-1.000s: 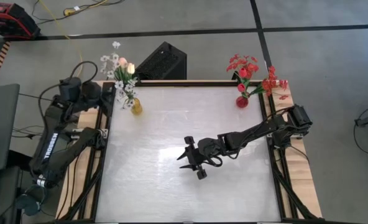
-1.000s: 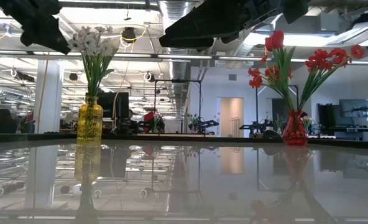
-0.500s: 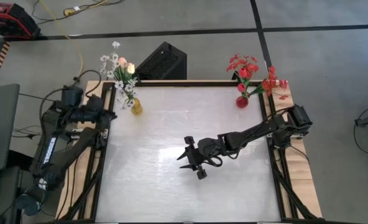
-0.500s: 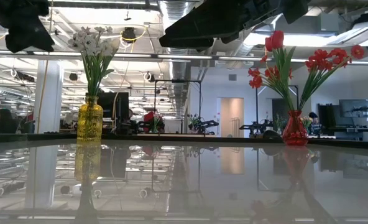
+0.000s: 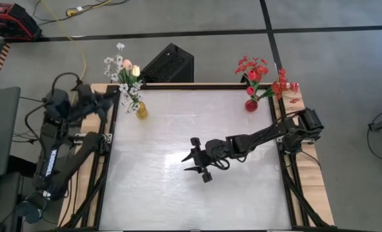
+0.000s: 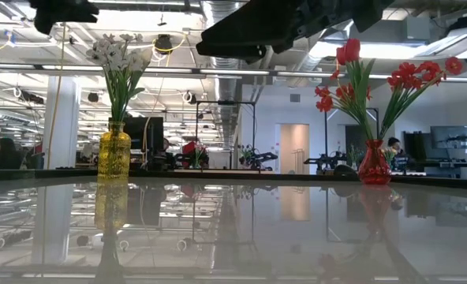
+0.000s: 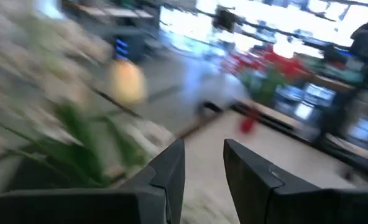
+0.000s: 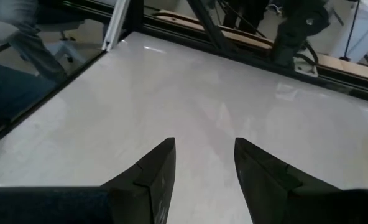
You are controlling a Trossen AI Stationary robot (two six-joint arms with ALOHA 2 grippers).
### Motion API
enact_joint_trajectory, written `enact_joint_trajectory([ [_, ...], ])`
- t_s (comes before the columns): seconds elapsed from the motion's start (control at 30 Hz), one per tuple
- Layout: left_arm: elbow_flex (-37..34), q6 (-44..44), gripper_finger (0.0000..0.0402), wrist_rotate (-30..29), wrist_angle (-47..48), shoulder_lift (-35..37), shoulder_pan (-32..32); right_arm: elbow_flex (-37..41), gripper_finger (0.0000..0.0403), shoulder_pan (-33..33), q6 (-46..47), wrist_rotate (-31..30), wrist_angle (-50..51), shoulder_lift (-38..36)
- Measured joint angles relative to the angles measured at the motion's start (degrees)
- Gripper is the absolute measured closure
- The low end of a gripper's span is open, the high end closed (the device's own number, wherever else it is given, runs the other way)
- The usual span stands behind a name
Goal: Sort flowers into vase by color
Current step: Put the white flowers in the yellow vase
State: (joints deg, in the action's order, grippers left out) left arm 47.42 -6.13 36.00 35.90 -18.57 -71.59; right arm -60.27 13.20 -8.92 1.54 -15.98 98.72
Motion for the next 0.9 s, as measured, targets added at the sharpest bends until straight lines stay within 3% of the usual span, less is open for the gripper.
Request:
enact_joint_trajectory([
  [0.17, 0.0, 2.7, 0.0302, -14.8, -5.2, -6.9, 0.0, 0.0, 0.0214, 0.1, -0.1, 0.0, 0.5, 0.0],
  [0.23, 0.3, 3.3, 0.0300, -15.8, -7.6, -10.0, 0.0, 0.0, 0.0214, 0.1, -0.1, 0.0, 1.2, 0.0],
  [0.37, 4.2, 1.7, 0.0299, -10.4, -15.1, -14.4, 0.0, 0.0, 0.0214, 0.0, -0.1, 0.0, 2.8, 0.0],
  [0.43, 6.8, 1.1, 0.0299, -10.4, -17.2, -16.4, 0.0, 0.0, 0.0214, 0.0, -0.1, 0.0, 3.4, 0.0],
  [0.63, 11.6, 3.9, 0.0299, -20.0, -15.6, -22.0, 2.0, 0.0, 0.0214, 0.0, -0.5, 0.0, 3.5, 0.0],
  [0.9, 12.7, 7.3, 0.0321, -34.2, -18.7, -25.8, 10.9, 0.0, 0.0214, -0.2, -0.2, 0.0, 3.1, 0.0],
])
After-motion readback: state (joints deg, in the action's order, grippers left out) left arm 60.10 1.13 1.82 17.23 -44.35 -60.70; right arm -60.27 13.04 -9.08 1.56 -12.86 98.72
